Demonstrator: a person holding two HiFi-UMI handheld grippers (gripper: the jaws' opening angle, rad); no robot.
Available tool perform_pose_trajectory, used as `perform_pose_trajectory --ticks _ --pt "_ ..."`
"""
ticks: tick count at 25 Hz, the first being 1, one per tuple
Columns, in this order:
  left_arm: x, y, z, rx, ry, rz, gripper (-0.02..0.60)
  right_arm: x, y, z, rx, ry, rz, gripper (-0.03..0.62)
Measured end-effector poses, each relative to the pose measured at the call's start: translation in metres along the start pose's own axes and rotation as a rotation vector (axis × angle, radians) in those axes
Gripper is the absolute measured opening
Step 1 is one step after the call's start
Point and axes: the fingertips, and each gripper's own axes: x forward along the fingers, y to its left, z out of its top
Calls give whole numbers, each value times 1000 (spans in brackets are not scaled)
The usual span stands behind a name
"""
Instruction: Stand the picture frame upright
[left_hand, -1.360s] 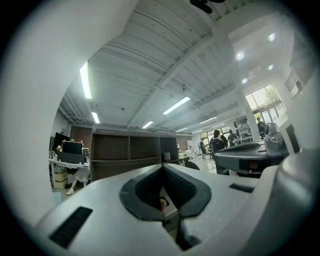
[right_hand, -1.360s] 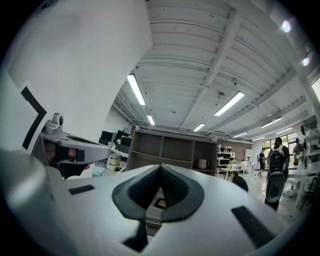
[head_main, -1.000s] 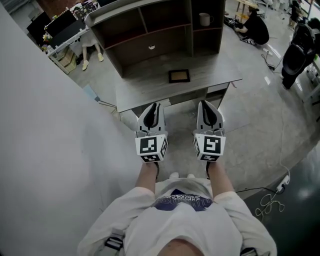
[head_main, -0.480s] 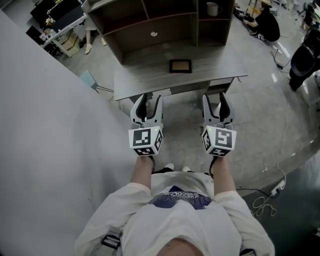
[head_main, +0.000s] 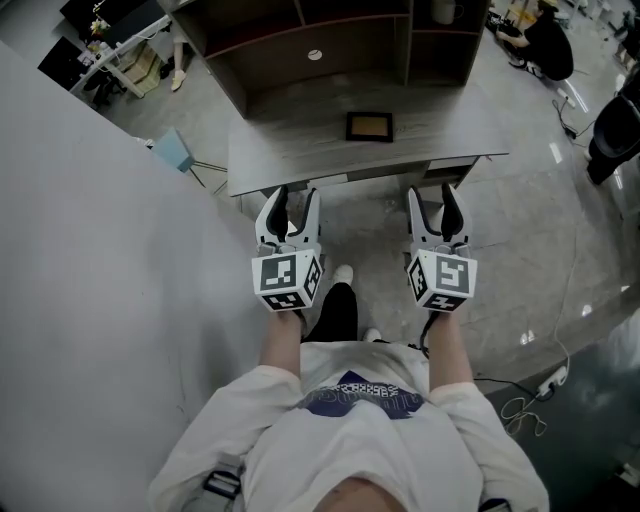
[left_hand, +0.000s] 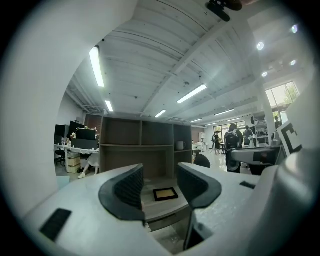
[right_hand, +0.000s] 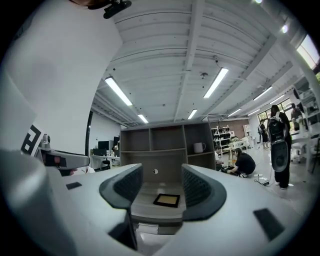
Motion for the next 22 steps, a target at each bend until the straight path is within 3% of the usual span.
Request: perform_pose_trajectory --ticks 13,22 --pt "131 74 -6 -52 43 -67 190 126 3 -15 -20 71 -65 221" --pt "221 125 4 -40 58 -128 190 218 1 -16 -6 87 -117 221"
